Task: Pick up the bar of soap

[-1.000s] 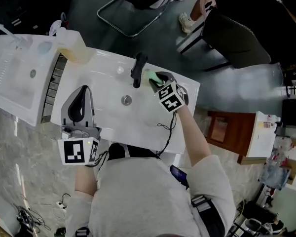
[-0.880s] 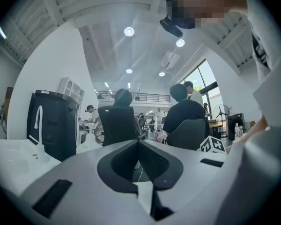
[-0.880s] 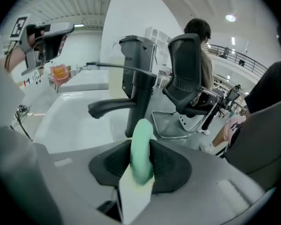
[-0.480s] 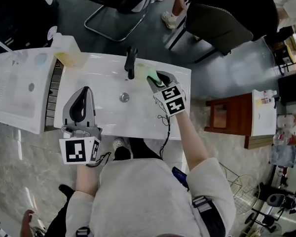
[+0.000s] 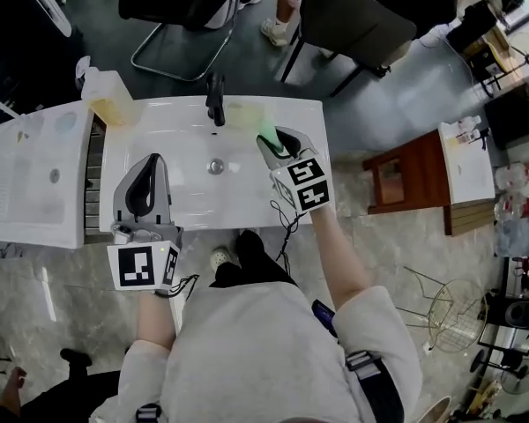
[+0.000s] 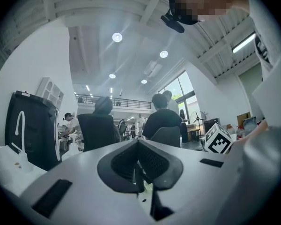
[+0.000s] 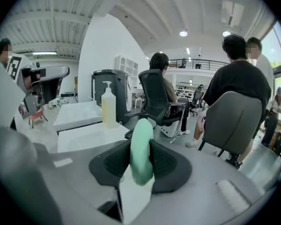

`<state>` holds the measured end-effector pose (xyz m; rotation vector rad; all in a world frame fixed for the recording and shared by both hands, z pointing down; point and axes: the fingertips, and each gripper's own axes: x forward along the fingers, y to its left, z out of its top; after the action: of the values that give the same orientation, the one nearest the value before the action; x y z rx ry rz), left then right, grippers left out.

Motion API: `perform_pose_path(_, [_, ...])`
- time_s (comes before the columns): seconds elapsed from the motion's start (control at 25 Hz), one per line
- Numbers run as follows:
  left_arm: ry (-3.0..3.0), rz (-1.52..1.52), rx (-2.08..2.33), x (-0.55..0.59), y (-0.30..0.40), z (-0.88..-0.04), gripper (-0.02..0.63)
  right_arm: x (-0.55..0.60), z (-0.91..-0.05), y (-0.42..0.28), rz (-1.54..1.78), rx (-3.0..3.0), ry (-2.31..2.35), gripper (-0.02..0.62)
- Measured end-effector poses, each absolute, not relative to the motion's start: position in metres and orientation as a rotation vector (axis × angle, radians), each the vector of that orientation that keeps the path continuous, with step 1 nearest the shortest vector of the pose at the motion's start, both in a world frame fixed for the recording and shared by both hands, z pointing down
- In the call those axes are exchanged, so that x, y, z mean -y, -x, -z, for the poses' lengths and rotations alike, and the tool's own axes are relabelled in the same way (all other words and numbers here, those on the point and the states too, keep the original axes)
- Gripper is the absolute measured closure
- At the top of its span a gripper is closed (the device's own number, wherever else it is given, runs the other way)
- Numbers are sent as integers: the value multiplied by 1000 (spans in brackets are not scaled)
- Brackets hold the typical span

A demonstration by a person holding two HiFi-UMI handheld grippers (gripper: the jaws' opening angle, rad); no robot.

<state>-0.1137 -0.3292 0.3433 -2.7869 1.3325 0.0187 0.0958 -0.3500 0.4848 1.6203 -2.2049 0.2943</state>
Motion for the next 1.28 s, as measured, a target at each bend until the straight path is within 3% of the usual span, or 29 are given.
perform_pose_path(1.28, [2763,-97,-1247,258,51,-305,598,210,-358,-143,-55,2342,-2006,468])
